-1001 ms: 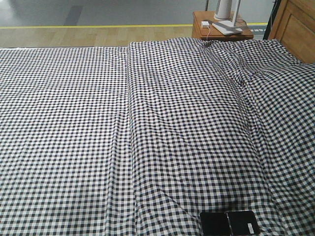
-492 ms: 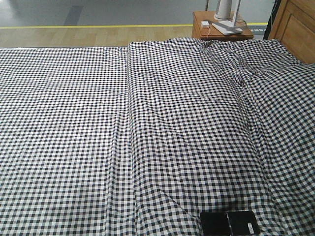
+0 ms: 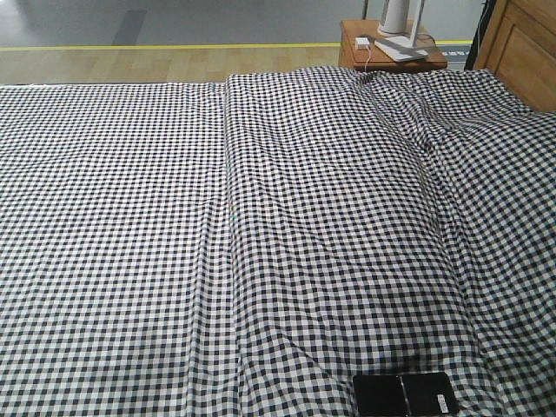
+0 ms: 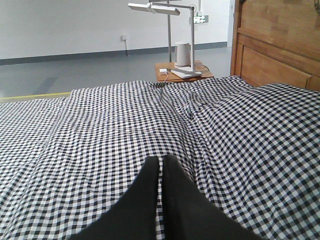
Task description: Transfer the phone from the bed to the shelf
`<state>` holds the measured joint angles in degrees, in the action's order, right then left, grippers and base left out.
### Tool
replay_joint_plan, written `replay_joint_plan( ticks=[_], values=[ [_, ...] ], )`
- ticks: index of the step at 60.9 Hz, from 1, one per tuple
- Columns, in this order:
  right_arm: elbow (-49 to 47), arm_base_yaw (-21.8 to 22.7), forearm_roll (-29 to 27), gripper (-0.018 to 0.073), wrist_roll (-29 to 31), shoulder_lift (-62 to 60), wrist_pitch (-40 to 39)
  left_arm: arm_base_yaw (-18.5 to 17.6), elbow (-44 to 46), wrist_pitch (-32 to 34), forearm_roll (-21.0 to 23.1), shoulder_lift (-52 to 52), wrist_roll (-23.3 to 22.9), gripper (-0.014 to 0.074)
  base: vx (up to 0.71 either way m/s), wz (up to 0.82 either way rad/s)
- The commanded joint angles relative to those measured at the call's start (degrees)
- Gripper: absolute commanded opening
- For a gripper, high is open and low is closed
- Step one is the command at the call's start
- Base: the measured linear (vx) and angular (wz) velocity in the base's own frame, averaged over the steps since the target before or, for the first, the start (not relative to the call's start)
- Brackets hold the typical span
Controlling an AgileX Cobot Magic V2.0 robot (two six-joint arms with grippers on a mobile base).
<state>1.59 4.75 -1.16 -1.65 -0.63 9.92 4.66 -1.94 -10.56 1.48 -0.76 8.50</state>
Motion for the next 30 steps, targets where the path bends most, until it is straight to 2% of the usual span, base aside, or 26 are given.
replay_joint_plan(
  ticks=[1, 10, 21, 25, 30],
  values=[
    [0.1, 0.0, 0.3, -0.0006, 0.4, -0.8, -4.3, 0.1, 1.2, 4.1, 0.5, -0.8, -0.3, 0.0001, 0.00, 0.00],
    [0.1, 0.0, 0.3, -0.0006, 0.4, -0.8, -4.7, 0.1, 1.2, 4.1, 0.5, -0.8, -0.3, 0.0001, 0.00, 0.00],
    [0.1, 0.0, 0.3, -0.0006, 0.4, -0.8, -10.9, 0.1, 1.2, 4.1, 0.5, -0.8, -0.3, 0.0001, 0.00, 0.00],
    [0.1, 0.0, 0.3, -0.0006, 0.4, -0.8, -15.3, 0.1, 1.2, 4.1, 0.5, -0.8, -0.3, 0.0001, 0.00, 0.00],
    [0.1, 0.0, 0.3, -0.0006, 0.4, -0.8, -24.6, 0.1, 1.2, 4.1, 0.5, -0.8, -0.3, 0.0001, 0.00, 0.00]
  ],
)
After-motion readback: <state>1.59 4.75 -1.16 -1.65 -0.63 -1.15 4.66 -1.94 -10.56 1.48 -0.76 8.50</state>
